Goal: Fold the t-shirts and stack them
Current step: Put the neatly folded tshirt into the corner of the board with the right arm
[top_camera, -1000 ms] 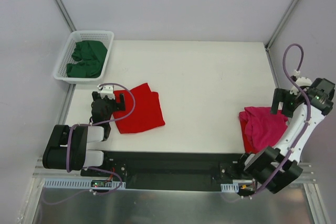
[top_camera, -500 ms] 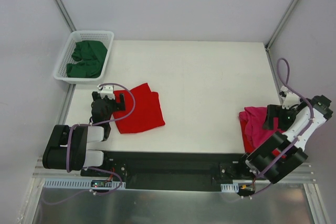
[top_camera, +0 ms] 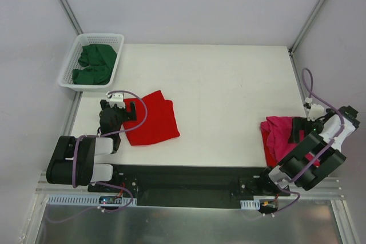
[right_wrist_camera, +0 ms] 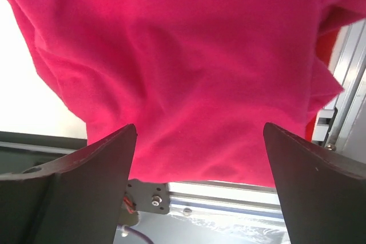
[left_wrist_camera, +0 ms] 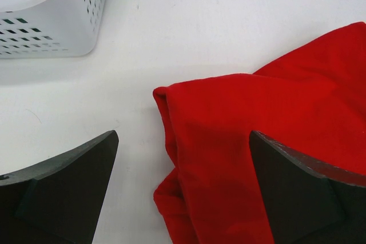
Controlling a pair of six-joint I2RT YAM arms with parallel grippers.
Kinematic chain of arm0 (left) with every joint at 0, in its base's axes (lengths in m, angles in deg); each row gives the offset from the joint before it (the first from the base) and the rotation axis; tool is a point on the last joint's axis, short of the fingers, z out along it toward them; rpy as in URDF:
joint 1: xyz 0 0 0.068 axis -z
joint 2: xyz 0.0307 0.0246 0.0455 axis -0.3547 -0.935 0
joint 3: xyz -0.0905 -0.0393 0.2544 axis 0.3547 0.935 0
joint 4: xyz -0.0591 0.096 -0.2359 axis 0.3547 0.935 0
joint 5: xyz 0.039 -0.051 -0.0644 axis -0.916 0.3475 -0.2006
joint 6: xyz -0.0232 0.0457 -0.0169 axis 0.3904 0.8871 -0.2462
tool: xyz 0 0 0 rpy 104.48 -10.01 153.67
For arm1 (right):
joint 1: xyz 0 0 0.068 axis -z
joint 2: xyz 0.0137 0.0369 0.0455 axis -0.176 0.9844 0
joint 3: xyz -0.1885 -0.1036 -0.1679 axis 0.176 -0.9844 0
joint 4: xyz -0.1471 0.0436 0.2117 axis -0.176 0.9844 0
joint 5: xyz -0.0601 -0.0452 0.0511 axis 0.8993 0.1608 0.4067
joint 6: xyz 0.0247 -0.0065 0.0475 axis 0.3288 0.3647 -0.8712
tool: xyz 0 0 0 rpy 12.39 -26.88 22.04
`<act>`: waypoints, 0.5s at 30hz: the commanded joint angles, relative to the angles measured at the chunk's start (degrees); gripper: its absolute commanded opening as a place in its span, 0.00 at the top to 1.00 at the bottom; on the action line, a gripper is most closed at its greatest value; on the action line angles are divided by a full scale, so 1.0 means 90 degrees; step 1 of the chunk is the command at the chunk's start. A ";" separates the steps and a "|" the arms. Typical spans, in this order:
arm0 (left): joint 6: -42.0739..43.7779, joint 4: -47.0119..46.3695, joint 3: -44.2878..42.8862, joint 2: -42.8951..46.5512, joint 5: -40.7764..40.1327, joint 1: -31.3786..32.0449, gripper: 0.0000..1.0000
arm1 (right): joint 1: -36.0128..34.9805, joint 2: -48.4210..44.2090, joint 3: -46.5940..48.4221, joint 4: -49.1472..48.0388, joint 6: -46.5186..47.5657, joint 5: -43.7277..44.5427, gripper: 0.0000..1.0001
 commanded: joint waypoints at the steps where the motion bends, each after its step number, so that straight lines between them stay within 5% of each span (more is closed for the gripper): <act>1: -0.0067 -0.0322 -0.0148 -0.0029 0.0187 -0.0041 0.01 | -0.0484 -0.0584 -0.0450 -0.0572 0.0195 0.0579 0.04; 15: -0.0067 -0.0322 -0.0148 -0.0029 0.0187 -0.0041 0.01 | -0.1080 -0.0458 -0.1193 -0.1500 0.0029 0.1390 0.04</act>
